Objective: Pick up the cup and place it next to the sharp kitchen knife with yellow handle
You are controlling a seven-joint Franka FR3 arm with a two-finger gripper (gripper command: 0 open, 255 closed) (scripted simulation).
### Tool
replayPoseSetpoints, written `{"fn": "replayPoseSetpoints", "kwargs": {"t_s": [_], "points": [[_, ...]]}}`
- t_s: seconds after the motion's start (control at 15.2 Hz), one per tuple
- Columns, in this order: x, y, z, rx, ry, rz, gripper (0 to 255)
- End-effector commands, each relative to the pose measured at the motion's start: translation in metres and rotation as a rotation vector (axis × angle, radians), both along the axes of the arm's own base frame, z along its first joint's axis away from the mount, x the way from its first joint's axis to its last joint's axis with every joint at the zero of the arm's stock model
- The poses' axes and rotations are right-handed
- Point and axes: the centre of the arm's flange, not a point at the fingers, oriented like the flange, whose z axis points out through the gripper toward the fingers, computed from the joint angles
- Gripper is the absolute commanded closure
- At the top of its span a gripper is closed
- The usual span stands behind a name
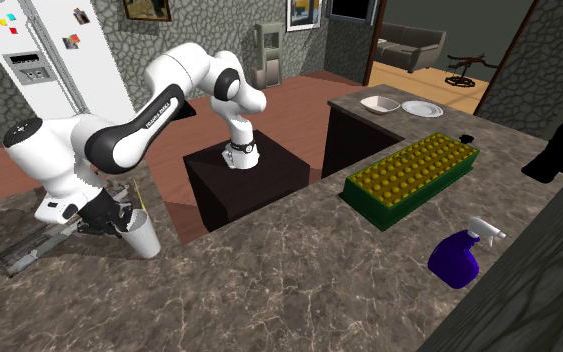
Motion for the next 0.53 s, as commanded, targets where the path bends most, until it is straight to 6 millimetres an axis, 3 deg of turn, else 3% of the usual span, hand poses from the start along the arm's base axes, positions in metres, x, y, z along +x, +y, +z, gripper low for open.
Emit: {"fn": "replayPoseSetpoints", "kwargs": {"t_s": [0.0,0.26,0.33,0.46], "points": [[0.0003,-0.0001,-0.0008,0.000,0.000,0.000,255],[0.0003,-0.0001,-0.0008,0.000,0.000,0.000,255],[0.0003,-0.0001,-0.0008,-0.001,0.000,0.000,0],[0.0002,-0.0001,-0.0008,-0.001,0.000,0.000,0]]}}
